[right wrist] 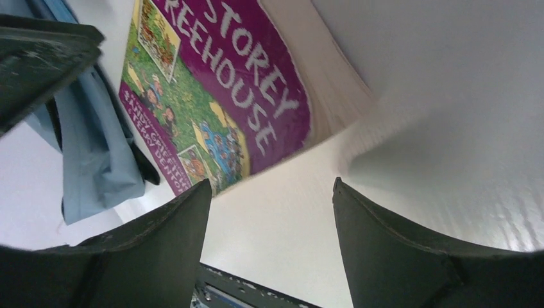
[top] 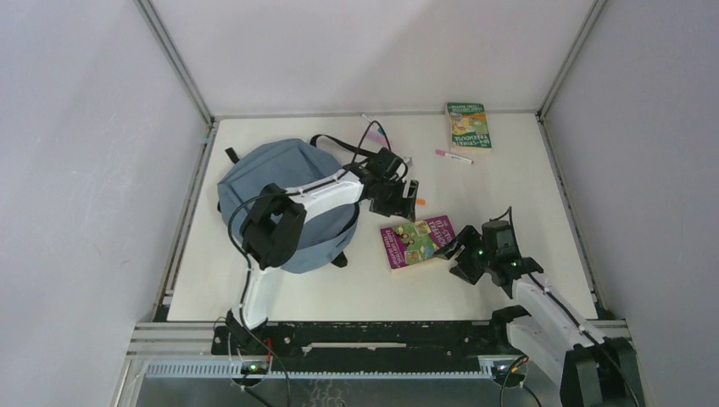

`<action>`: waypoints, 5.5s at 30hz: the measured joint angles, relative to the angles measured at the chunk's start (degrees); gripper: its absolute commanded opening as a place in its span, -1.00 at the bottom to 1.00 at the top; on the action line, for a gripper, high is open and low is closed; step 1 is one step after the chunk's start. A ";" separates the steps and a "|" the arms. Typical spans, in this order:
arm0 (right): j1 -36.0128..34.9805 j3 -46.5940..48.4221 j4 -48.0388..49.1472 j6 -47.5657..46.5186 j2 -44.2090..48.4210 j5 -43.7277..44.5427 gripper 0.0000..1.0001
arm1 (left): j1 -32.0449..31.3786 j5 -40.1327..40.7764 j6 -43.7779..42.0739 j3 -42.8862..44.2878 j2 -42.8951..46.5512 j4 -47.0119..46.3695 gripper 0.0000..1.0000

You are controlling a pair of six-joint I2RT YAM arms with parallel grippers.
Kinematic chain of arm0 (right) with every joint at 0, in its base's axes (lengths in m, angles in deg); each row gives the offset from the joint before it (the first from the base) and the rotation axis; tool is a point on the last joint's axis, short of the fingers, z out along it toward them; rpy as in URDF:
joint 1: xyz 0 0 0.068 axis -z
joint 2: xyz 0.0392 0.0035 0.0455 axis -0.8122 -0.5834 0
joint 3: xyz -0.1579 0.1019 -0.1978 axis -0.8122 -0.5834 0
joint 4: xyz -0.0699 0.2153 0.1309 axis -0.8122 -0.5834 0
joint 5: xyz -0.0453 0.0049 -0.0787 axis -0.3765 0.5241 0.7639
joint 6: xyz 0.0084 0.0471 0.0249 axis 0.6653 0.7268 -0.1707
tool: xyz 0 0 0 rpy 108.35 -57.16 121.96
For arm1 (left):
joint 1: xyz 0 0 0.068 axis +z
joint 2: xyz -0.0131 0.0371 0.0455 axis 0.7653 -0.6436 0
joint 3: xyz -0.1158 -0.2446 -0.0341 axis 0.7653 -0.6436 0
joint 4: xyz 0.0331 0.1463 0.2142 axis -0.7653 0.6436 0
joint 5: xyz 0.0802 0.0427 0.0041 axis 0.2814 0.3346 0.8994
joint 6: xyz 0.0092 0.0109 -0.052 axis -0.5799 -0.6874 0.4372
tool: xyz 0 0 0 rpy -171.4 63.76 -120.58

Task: Pack the student bag
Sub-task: Adjust the book at the center of the board, then pick up the book from the center of the board.

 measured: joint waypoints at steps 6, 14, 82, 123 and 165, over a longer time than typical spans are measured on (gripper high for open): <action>3.52 1.25 7.06 0.57 -8.79 -2.29 0.53 | -1.49 -5.33 1.18 -5.73 0.61 -2.75 0.65; 16.48 8.48 10.16 -5.97 -18.01 -7.54 0.52 | -9.51 -16.02 3.10 -19.04 10.21 -3.93 0.66; -8.57 -6.32 5.18 7.06 1.60 -9.25 0.46 | -0.85 -8.70 -6.21 -13.42 6.69 3.21 0.59; 7.48 -6.21 12.22 -2.93 -2.47 -11.87 0.54 | 0.90 -11.47 9.29 -20.41 9.53 -6.34 0.27; 8.79 -6.73 13.84 -3.56 -4.92 -12.24 -1.00 | 3.39 -14.82 8.72 -20.76 15.47 -8.61 0.61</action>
